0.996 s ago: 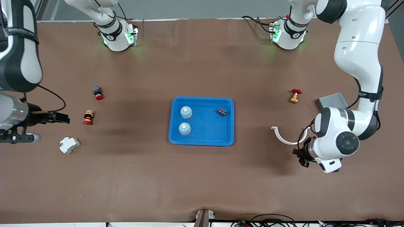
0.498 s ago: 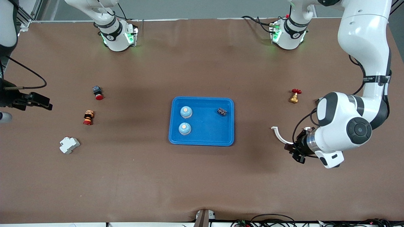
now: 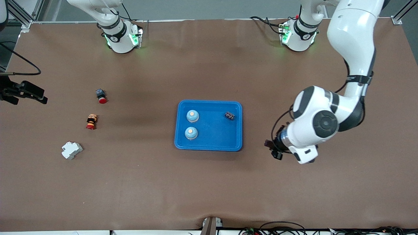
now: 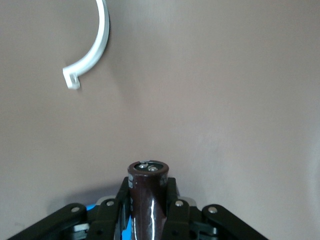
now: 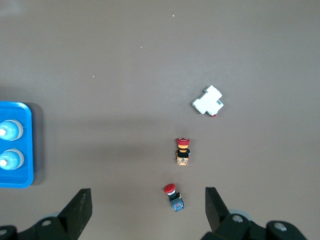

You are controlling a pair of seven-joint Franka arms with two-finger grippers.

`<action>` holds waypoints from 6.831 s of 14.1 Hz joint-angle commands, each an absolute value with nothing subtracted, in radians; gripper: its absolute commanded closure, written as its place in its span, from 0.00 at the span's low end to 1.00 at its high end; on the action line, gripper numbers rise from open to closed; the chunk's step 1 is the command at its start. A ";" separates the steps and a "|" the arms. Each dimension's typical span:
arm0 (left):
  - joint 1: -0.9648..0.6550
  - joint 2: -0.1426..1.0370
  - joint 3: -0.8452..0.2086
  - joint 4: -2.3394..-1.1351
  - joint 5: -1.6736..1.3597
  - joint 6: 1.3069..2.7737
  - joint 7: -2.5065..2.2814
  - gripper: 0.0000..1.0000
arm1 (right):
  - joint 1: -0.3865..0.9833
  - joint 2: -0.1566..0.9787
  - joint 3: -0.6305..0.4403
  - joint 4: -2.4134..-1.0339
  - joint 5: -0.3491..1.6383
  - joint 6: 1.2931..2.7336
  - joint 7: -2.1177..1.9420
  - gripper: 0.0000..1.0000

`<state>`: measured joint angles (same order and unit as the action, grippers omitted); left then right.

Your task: Place electrolytic capacitor and blue bell in tray

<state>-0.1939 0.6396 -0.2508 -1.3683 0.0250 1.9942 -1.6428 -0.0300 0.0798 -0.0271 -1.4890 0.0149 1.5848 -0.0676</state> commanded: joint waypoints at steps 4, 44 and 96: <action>-0.311 0.652 -0.236 -1.370 0.044 2.023 -1.756 1.00 | -0.018 0.048 -0.023 -1.522 0.005 1.586 -0.054 0.00; -0.476 0.877 -0.221 -1.376 0.186 2.186 -1.847 1.00 | -0.025 -0.023 -0.028 -1.595 0.017 1.571 0.014 0.00; 0.221 0.290 -0.255 -1.482 0.055 1.730 -0.290 0.00 | -0.017 -0.021 -0.017 -1.612 0.018 1.589 0.041 0.00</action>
